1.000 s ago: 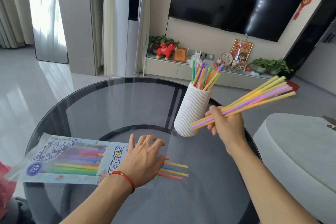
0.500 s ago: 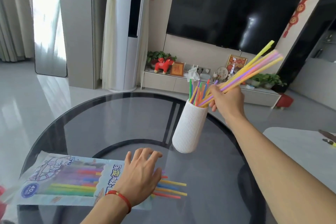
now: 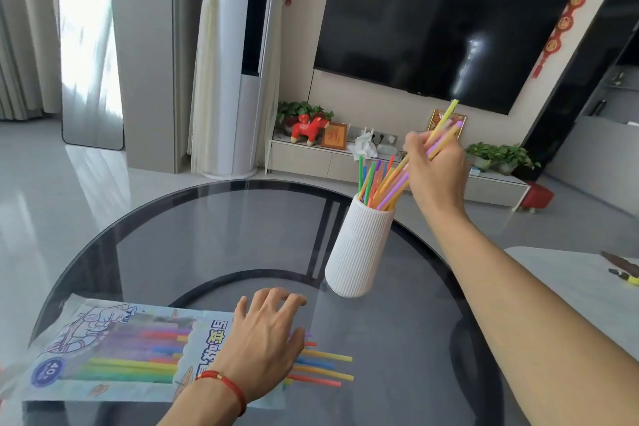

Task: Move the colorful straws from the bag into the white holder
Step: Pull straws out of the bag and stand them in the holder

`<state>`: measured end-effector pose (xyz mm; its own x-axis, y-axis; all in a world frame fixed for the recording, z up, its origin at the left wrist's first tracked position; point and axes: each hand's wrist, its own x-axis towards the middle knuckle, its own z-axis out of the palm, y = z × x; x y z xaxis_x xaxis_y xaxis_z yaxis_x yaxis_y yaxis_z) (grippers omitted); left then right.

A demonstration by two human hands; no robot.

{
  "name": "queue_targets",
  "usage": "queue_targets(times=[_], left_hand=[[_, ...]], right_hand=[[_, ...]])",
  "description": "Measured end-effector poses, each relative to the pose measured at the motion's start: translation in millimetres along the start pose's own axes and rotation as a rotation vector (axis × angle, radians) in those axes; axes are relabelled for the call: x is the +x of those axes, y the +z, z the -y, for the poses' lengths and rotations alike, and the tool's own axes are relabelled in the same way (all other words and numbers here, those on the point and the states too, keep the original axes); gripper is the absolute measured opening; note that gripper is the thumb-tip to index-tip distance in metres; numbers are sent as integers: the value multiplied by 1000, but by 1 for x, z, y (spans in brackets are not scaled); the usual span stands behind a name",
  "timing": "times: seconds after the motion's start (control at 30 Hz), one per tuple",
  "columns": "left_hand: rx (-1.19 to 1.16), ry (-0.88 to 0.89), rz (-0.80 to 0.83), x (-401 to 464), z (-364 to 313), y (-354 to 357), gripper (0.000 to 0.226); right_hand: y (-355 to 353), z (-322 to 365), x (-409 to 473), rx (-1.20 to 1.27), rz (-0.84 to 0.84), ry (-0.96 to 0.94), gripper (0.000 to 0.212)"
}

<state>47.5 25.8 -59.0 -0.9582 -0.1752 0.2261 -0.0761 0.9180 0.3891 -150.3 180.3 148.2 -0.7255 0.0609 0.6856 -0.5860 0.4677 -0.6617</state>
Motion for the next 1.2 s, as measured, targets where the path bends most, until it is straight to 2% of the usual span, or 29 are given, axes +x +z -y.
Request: queue_targets(times=[0.1,0.17,0.27,0.37,0.43,0.47,0.57,0.6,0.7,0.83,0.93,1.03,1.13,1.2], left_hand=[[-14,-4,7,0,-1,-1,39],[-14,0,10,0,-1,-1,39],[-14,4,8,0,-1,-1,39],[-18,7,5,0,-1,-2,39],[-8,13,6,0,0,-1,39],[-5,14,10,-1,0,-1,39],[1,12,25,0,0,-2,39],[-1,10,29,0,0,-2,39],[-5,12,19,0,1,-3,39],[-1,22,4,-1,0,-5,40],[1,31,39,-2,1,-10,44],[82,62,156,-5,7,-19,76],[213,76,323,-12,18,-30,116],[247,73,435,-17,23,-34,131]], right_hand=[[4,-3,-2,-161,136,-33,49],[5,-4,-4,-194,246,-20,46],[4,-2,-6,-101,194,-27,40],[1,4,-6,66,65,-188,82],[0,3,-4,43,75,-296,93],[1,2,-4,-4,108,-326,89],[5,-2,-7,-208,275,-328,48],[7,-6,-13,-248,349,-312,44],[10,-19,-29,-317,520,-326,53],[10,-20,-27,-267,482,-380,64],[12,-16,-25,-362,523,-435,57],[6,-10,-34,-258,379,-490,53],[-4,-14,-63,-151,206,-666,31],[-9,-24,-95,-92,327,-627,20]])
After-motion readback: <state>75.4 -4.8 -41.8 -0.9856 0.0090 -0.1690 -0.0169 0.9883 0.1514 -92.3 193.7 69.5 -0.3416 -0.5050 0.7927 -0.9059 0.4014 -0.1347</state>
